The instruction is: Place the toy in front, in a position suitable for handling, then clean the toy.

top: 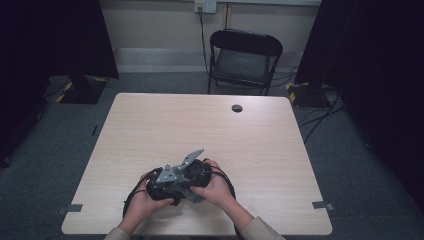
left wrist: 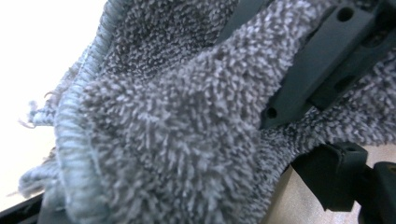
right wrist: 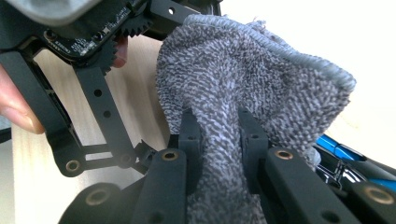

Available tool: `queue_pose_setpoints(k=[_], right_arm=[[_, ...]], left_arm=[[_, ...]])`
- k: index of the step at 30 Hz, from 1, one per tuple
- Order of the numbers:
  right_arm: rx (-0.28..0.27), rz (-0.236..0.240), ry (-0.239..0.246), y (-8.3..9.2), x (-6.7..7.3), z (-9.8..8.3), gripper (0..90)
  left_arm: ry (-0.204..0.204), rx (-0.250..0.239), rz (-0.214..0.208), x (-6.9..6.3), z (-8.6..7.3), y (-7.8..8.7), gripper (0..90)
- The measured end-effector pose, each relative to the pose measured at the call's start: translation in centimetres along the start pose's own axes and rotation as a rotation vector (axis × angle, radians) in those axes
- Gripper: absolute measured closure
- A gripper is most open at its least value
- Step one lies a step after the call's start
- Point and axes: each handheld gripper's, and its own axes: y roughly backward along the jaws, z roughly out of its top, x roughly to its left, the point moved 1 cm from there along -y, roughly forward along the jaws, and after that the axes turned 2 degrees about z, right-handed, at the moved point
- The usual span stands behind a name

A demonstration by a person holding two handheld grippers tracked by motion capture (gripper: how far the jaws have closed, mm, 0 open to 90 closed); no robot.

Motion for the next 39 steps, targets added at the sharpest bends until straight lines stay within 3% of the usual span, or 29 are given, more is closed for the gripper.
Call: queue_pose_setpoints(k=[11, 18, 23, 29, 32, 35, 39], right_arm=[[-0.027, -0.032, -0.039, 1.6, -1.4, -0.7, 76.4], [-0.008, -0.117, -0.062, 3.4, -3.1, -1.9, 76.4], [-0.024, -0.126, -0.110, 4.5, -4.5, -3.0, 76.4], [0.010, -0.184, -0.104, 5.4, -5.3, -3.5, 76.4], [-0.002, -0.189, -0.154, 6.0, -6.4, -4.3, 76.4], [0.005, -0.206, -0.161, 6.3, -6.7, -4.7, 76.4], [-0.023, -0.187, -0.173, 6.8, -6.7, -4.6, 76.4]], left_arm=[[0.003, 0.002, 0.000, 0.0, 0.0, 0.0, 23.6], [0.003, 0.001, 0.000, 0.0, 0.0, 0.0, 23.6], [0.003, 0.001, 0.001, -0.1, 0.0, 0.0, 23.7], [0.003, 0.001, 0.000, 0.0, 0.0, 0.0, 23.6], [0.004, 0.002, 0.000, 0.0, 0.0, 0.0, 23.6], [0.004, -0.001, -0.002, 0.0, 0.0, 0.0, 23.6], [0.004, 0.001, -0.001, 0.0, 0.0, 0.0, 23.5]])
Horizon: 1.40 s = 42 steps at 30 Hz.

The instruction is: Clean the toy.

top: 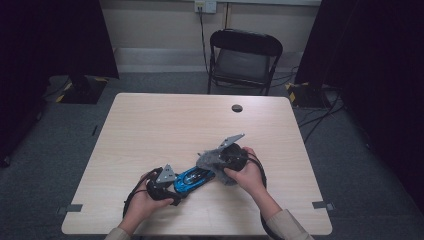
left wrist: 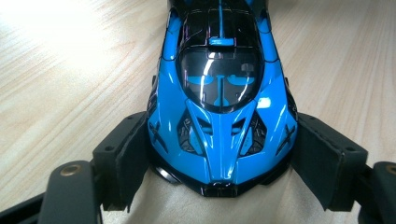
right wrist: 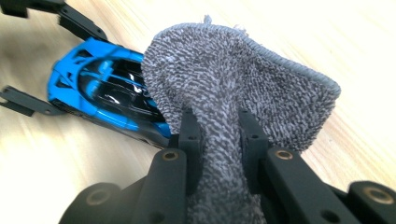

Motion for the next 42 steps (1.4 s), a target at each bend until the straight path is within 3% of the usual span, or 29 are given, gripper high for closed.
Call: queue_pose_setpoints(k=[3, 9, 12, 13, 15, 18, 26, 33, 42], right_arm=[[-0.015, 0.008, 0.006, 0.2, 0.4, 0.4, 76.3], [-0.065, 0.076, 0.054, -0.1, 3.1, 2.3, 76.3], [-0.061, 0.124, 0.105, -1.3, 5.5, 3.4, 76.3], [-0.061, 0.124, 0.105, -1.3, 5.5, 3.4, 76.3], [-0.050, 0.157, 0.124, -2.6, 6.9, 4.0, 76.3], [-0.029, 0.162, 0.144, -3.9, 7.9, 4.3, 76.2], [-0.001, 0.188, 0.138, -5.9, 8.7, 3.3, 76.2], [-0.010, 0.185, 0.140, -5.6, 8.4, 3.2, 76.2], [-0.032, 0.164, 0.107, -4.3, 6.4, 2.7, 76.3]], left_arm=[[0.000, 0.000, 0.000, 0.0, 0.0, 0.0, 23.6], [0.000, -0.002, 0.000, 0.0, 0.0, 0.0, 23.6], [-0.001, 0.000, 0.000, 0.0, 0.0, 0.0, 23.5], [-0.001, -0.001, 0.000, 0.0, 0.0, 0.0, 23.5], [-0.001, 0.001, 0.000, 0.0, 0.0, 0.0, 23.5], [0.006, -0.005, 0.001, 0.0, 0.0, 0.0, 23.5], [-0.002, 0.000, 0.001, 0.0, 0.0, 0.0, 23.5], [0.000, 0.001, 0.000, 0.0, 0.0, 0.0, 23.5], [0.000, 0.000, 0.001, 0.0, 0.0, 0.0, 23.6]])
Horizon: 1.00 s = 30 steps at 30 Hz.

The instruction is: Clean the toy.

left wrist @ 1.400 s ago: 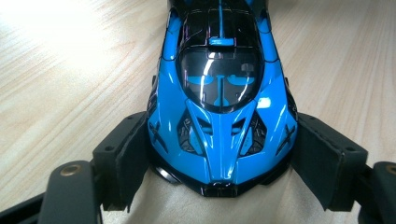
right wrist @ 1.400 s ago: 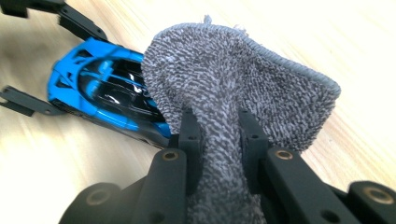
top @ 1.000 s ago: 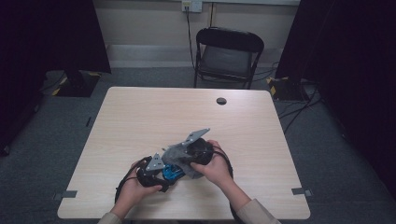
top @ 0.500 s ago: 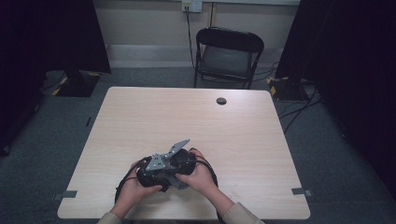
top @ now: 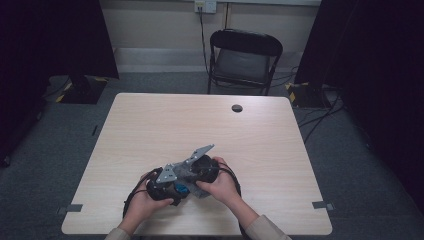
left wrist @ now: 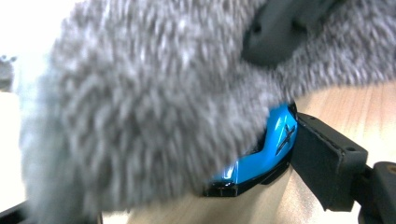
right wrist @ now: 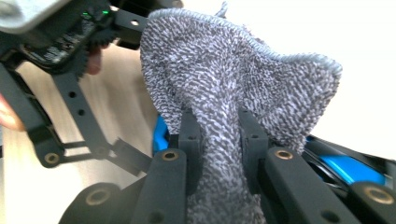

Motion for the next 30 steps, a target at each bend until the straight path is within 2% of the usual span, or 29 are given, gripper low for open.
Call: queue_pose_setpoints(k=[5, 7, 9, 13, 22, 30], right_arm=[[-0.007, -0.028, -0.014, 0.8, -0.9, -0.4, 76.3], [-0.008, -0.055, -0.036, 1.4, -1.8, -0.9, 76.3], [-0.004, -0.066, -0.041, 1.6, -2.1, -1.1, 76.3], [-0.019, -0.076, -0.085, 2.3, -3.5, -2.2, 76.3], [-0.031, -0.096, -0.120, 3.0, -4.4, -2.5, 76.3], [-0.018, -0.135, -0.112, 3.7, -4.9, -2.7, 76.3]], left_arm=[[0.000, -0.001, 0.000, 0.0, 0.0, 0.0, 23.6], [0.000, 0.000, 0.000, 0.0, 0.0, 0.0, 23.6], [0.000, -0.001, 0.000, 0.0, 0.0, 0.0, 23.6], [0.000, -0.001, 0.000, 0.0, 0.0, 0.0, 23.6], [0.000, -0.001, 0.000, 0.0, 0.0, 0.0, 23.6], [0.000, -0.001, 0.000, 0.0, 0.0, 0.0, 23.6]])
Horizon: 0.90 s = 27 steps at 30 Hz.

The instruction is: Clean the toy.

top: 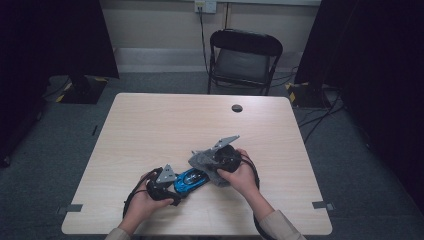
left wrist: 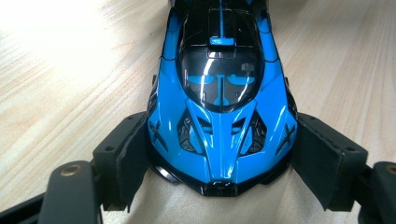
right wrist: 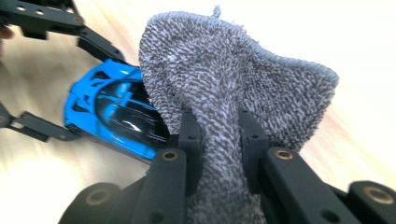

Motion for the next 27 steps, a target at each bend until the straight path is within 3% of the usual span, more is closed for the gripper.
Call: queue_pose_setpoints(k=[4, 6, 10, 16, 20, 27], right_arm=[[0.014, -0.025, -0.015, 0.5, -0.8, -0.4, 76.2], [-0.007, -0.010, -0.047, 0.8, -1.1, -0.7, 76.2], [-0.030, 0.002, -0.041, 1.0, -0.4, -0.8, 76.2], [-0.046, 0.052, 0.025, 0.5, 2.0, 0.7, 76.0], [-0.022, 0.113, 0.103, -1.3, 5.0, 1.8, 75.8], [0.014, 0.152, 0.157, -3.4, 7.1, 2.4, 75.4]], left_arm=[[0.000, 0.000, 0.000, 0.0, 0.0, 0.0, 23.6], [0.000, 0.000, 0.000, 0.0, 0.0, 0.0, 23.6], [0.000, 0.000, 0.000, 0.0, 0.0, 0.0, 23.6], [0.001, -0.002, 0.000, 0.0, 0.0, 0.0, 23.6], [0.001, -0.002, 0.000, 0.0, 0.0, 0.0, 23.6], [0.000, -0.002, -0.001, 0.0, 0.0, 0.0, 23.5]])
